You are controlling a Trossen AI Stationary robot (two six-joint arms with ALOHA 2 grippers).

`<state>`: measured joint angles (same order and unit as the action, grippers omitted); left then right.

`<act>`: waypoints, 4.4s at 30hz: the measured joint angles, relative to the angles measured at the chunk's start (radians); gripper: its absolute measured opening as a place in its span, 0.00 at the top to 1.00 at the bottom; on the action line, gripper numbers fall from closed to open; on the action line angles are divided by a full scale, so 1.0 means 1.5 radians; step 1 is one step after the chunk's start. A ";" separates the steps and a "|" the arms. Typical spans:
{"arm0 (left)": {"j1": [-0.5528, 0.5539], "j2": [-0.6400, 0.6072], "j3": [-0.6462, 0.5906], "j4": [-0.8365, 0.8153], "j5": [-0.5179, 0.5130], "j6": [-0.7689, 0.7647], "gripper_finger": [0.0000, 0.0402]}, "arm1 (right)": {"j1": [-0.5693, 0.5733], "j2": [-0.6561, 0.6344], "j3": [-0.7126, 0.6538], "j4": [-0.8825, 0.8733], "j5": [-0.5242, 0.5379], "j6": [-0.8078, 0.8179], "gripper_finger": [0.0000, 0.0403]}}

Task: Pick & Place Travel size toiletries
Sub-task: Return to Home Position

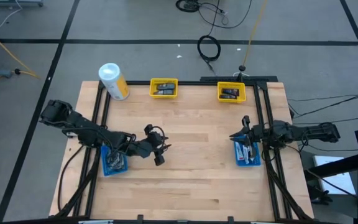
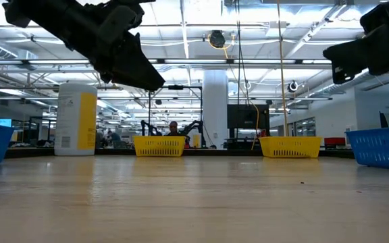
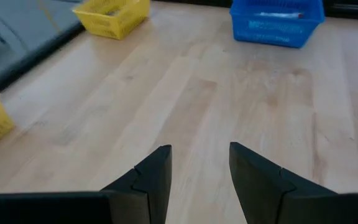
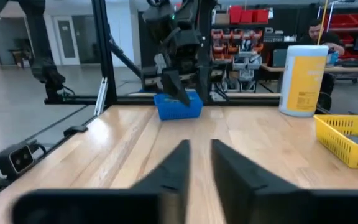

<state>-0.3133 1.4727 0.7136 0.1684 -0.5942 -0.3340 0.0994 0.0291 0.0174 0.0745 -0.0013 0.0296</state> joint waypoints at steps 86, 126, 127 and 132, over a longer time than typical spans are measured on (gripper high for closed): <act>0.199 -0.980 -0.466 -0.062 0.361 0.173 0.97 | 0.000 0.000 -0.002 0.013 0.000 -0.168 0.99; 0.212 -0.969 -0.466 -0.093 0.378 0.219 0.98 | 0.000 0.000 -0.002 0.013 0.000 -0.168 0.99; 0.212 -0.969 -0.466 -0.093 0.378 0.219 0.98 | 0.000 0.000 -0.002 0.013 0.000 -0.168 0.99; 0.212 -0.969 -0.466 -0.093 0.378 0.219 0.98 | 0.000 0.000 -0.002 0.013 0.000 -0.167 0.99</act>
<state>0.0051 0.0193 0.0147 0.0296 -0.0277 -0.0051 0.0998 0.0292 0.0139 0.0935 -0.0017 -0.2214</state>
